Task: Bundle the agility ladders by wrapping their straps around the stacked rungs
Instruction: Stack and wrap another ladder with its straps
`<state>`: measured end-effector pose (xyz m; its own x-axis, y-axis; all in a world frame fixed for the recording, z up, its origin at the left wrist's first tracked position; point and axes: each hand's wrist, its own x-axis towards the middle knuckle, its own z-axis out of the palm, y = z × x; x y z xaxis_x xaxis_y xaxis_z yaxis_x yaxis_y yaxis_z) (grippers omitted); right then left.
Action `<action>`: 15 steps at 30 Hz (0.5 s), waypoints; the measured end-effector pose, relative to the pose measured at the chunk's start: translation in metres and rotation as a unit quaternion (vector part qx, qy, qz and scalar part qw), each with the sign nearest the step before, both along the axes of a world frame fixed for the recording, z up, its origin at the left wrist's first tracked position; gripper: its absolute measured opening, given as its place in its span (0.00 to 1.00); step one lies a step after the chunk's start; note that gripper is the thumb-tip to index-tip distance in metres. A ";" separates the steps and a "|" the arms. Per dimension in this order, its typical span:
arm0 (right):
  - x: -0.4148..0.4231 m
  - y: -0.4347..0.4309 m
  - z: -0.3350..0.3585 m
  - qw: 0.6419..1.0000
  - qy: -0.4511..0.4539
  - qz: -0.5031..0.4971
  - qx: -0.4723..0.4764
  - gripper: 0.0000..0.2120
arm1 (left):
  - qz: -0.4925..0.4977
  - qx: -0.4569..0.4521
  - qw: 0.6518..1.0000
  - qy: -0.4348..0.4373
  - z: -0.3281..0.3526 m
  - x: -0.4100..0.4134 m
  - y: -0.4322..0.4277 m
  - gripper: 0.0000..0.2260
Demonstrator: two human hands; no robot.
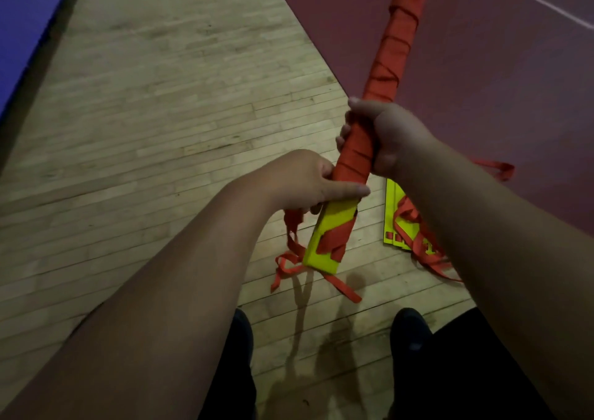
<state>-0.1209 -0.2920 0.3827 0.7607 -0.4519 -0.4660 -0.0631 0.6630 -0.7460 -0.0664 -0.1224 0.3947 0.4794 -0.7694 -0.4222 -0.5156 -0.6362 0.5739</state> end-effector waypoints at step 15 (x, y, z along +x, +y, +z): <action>-0.011 0.007 0.007 0.983 -0.145 -0.014 0.109 0.10 | 0.016 -0.076 0.989 0.128 0.002 0.000 0.004 0.20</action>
